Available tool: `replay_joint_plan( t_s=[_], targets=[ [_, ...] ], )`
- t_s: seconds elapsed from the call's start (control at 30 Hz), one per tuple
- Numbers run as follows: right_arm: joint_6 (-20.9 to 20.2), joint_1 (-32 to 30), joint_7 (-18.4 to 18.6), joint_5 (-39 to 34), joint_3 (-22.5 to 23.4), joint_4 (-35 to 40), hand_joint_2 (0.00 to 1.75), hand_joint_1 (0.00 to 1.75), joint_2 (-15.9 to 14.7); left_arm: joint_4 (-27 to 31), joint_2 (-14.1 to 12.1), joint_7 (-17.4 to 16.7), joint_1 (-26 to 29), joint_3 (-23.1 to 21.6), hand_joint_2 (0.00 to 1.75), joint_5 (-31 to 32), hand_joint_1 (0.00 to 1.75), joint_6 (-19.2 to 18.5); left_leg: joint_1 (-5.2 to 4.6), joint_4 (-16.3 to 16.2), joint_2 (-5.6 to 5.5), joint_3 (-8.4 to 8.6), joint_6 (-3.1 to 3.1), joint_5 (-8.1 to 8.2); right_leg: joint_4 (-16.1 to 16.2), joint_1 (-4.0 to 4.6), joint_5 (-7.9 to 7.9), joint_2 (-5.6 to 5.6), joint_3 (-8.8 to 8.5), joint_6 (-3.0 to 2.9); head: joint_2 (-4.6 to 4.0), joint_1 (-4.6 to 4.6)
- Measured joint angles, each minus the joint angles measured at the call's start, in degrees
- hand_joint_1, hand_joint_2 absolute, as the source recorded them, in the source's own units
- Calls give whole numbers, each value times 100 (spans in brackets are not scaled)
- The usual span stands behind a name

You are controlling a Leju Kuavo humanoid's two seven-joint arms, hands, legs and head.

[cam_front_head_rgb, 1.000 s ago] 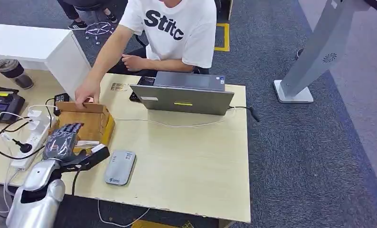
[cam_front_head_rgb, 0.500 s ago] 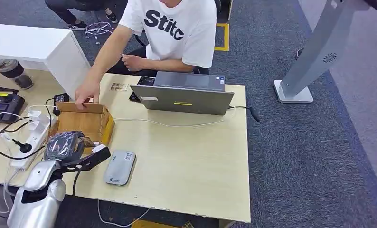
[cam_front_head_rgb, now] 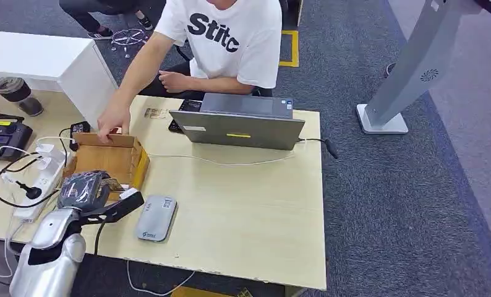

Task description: Pass the card to the sensor for recognition and then transmit it.

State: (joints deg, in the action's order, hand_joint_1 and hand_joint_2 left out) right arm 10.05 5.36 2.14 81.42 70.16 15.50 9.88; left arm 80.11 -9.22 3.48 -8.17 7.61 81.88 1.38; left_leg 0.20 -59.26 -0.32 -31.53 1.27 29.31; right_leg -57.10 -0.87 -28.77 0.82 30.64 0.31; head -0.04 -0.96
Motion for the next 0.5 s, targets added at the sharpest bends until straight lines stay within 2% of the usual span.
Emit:
replay_joint_plan(
  t_s=[0.2,0.5],
  targets=[
    [2,0,-77,9,0,0,175,0,0,0,4,-138,-46,7,175,332,175,269,0,0,0,0,0,0,0,0,0,0,0,0,0,0],
    [2,-1,-98,15,-2,0,175,0,0,4,28,-127,-160,90,175,431,175,487,0,0,-1,1,0,-1,0,0,0,0,0,0,0,0]
  ],
)
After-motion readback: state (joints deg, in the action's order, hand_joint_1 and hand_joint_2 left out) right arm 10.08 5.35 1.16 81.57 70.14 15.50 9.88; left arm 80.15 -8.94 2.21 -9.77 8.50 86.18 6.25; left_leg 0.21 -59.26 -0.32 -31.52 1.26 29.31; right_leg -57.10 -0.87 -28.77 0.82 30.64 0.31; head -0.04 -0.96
